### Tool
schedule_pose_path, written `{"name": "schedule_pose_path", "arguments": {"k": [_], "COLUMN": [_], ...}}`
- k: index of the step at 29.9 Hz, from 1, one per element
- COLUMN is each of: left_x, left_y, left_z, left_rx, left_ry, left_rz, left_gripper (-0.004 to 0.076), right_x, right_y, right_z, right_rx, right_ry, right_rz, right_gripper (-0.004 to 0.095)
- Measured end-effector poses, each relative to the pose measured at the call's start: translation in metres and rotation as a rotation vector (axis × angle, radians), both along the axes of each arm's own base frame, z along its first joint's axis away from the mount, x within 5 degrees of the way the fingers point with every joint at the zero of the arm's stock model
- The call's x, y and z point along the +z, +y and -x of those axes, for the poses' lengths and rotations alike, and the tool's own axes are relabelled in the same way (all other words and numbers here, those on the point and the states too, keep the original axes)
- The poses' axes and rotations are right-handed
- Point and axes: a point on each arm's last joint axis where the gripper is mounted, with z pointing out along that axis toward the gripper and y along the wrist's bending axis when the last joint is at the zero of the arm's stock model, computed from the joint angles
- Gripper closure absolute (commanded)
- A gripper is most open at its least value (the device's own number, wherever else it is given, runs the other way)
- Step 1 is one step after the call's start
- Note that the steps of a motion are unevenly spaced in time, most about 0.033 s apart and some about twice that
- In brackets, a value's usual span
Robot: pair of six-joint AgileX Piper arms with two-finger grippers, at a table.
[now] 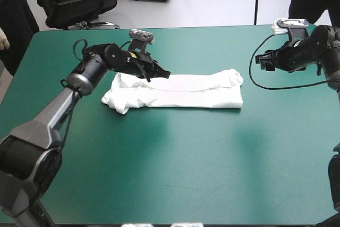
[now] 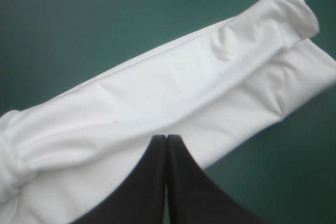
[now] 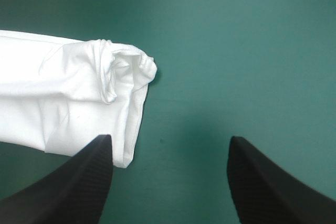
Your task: Fold the cloth
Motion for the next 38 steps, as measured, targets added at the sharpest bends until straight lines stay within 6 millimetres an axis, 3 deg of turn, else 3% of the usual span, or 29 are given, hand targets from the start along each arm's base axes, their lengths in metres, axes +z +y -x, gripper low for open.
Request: {"name": "schedule_pose_path", "arguments": {"k": [7, 16, 24, 38], "left_x": [-0.058, -0.115, -0.115, -0.113], "left_y": [-0.028, -0.055, -0.057, -0.058], "left_z": [-0.038, -0.050, -0.051, -0.052], "left_rx": [-0.004, -0.027, -0.020, -0.030], "left_ry": [0.106, 0.220, 0.239, 0.247], "left_rz": [-0.054, -0.118, -0.115, -0.124], "left_gripper": [0.0741, 0.0741, 0.0741, 0.0741], "right_x": [0.001, -0.007, -0.047, -0.142], "right_y": [0.002, 0.004, 0.009, 0.025], "right_z": [0.000, -0.005, -0.028, -0.071], "right_rx": [0.028, 0.076, 0.138, 0.184], "right_ry": [-0.008, 0.008, 0.121, 0.311], "right_rz": [-0.008, -0.013, -0.058, -0.287], "right_gripper": [0.0314, 0.0315, 0.0317, 0.0315]}}
